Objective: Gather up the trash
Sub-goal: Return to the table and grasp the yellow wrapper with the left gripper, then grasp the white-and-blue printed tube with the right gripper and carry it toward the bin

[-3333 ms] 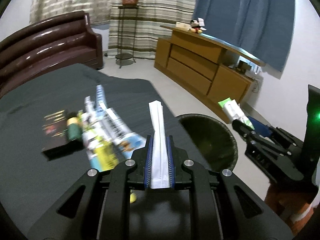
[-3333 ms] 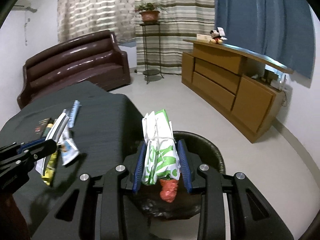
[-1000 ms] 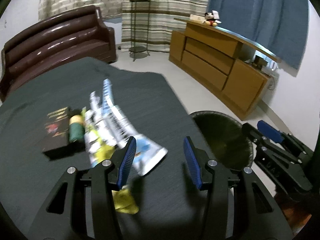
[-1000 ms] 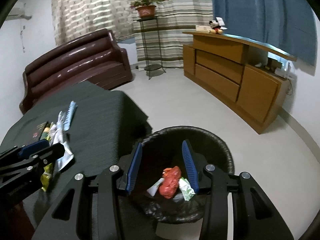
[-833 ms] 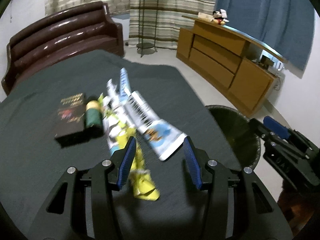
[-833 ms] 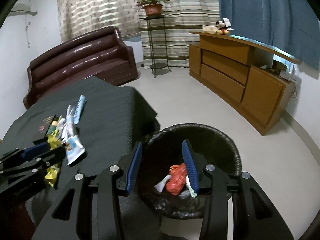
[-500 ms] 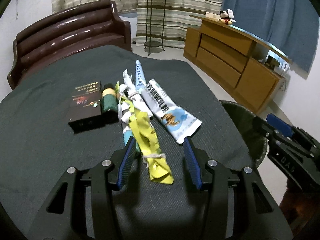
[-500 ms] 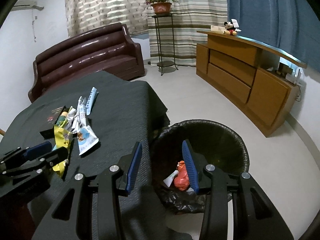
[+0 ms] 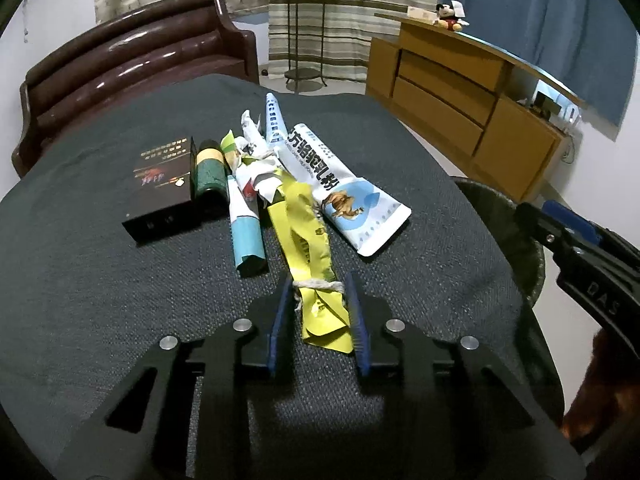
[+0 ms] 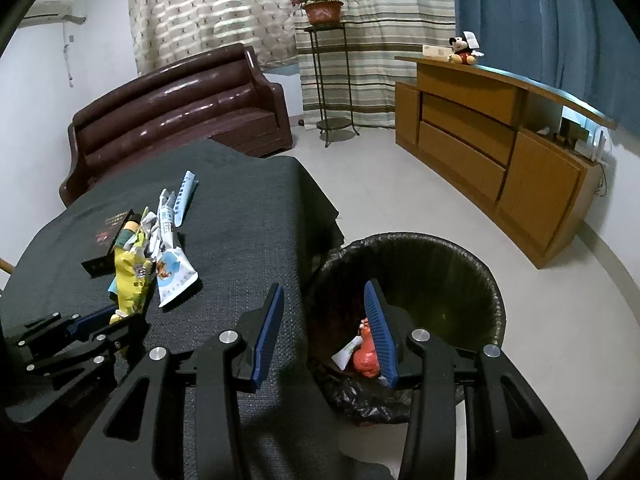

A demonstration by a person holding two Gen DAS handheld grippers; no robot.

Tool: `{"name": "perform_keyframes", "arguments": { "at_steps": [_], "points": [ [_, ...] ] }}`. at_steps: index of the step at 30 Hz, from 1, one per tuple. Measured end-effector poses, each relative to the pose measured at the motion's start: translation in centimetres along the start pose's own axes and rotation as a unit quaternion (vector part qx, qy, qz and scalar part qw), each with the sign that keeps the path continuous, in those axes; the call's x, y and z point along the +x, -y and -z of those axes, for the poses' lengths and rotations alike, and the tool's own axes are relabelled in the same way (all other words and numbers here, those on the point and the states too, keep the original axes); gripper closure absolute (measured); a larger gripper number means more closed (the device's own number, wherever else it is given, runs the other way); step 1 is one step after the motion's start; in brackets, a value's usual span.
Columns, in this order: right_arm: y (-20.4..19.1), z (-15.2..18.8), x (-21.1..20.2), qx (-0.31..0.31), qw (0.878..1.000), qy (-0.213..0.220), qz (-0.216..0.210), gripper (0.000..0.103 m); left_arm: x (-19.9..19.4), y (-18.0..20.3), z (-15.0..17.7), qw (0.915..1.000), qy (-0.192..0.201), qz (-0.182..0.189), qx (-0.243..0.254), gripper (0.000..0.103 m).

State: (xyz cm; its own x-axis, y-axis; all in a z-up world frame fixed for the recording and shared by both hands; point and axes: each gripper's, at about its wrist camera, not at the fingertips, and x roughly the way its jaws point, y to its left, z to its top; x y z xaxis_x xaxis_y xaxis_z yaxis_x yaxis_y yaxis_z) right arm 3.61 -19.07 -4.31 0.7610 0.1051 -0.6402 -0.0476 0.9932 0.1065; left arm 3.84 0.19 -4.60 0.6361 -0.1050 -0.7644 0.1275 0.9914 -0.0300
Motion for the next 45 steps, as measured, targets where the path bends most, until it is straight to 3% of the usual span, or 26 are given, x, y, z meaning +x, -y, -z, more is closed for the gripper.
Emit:
{"name": "perform_keyframes", "arguments": {
  "at_steps": [11,26,28,38,45],
  "points": [
    [-0.9,0.2,0.1,-0.008,1.0,0.0,-0.006,0.061,-2.7,-1.7,1.2,0.9997,0.018,0.018,0.004,0.079],
    [-7.3,-1.5,1.4,-0.051,0.997,-0.007,-0.05,0.06,-4.3,-7.9,0.2,0.9976,0.04,-0.016,-0.054,0.079],
    [-8.2,-1.8,1.9,-0.058,0.997,-0.012,-0.057,0.056,-4.2,-9.1,0.0,0.9969,0.041,-0.022,-0.063,0.079],
    [-11.2,-2.7,4.9,-0.084,0.993,-0.046,-0.065,0.055,-3.3,-13.9,-0.4,0.9937,0.038,-0.046,-0.095,0.079],
    [-11.9,-2.7,6.1,-0.096,0.991,-0.074,-0.058,0.055,-2.9,-14.9,-0.4,0.993,0.034,-0.045,-0.104,0.079]
  ]
}}
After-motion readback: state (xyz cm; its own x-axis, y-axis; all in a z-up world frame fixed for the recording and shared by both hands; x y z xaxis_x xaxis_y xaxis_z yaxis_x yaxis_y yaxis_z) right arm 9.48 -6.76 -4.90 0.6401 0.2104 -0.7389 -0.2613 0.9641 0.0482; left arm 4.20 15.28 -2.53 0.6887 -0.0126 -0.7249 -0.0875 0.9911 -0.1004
